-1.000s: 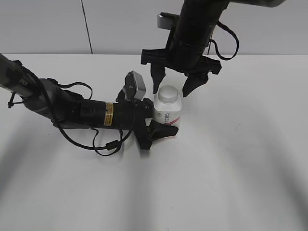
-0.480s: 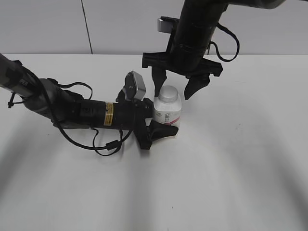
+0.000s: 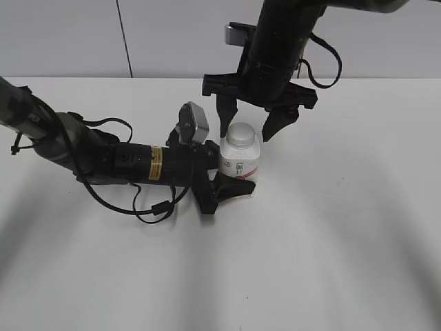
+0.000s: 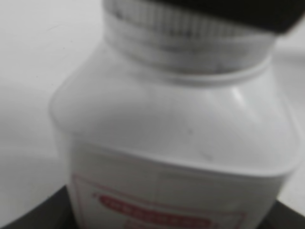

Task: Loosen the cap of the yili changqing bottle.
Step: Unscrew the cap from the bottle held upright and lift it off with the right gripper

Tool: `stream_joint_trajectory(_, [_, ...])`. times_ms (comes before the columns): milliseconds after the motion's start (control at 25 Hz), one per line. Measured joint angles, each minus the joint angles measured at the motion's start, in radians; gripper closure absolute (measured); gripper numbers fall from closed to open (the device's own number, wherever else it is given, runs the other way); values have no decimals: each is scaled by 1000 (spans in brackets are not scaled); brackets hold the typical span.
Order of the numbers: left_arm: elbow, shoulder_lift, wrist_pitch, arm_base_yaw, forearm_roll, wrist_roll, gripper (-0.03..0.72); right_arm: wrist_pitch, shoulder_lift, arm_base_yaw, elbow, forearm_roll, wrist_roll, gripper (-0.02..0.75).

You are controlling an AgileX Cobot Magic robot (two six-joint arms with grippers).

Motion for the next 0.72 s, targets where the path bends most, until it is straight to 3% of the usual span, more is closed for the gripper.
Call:
stream_joint_trajectory(520, [-1,0,1,0,0,0,264,-1,0,0,0,11,0,345])
stream_joint_trajectory(720, [-1,0,2,-1,0,0,264,-2,0,0,0,12,0,346])
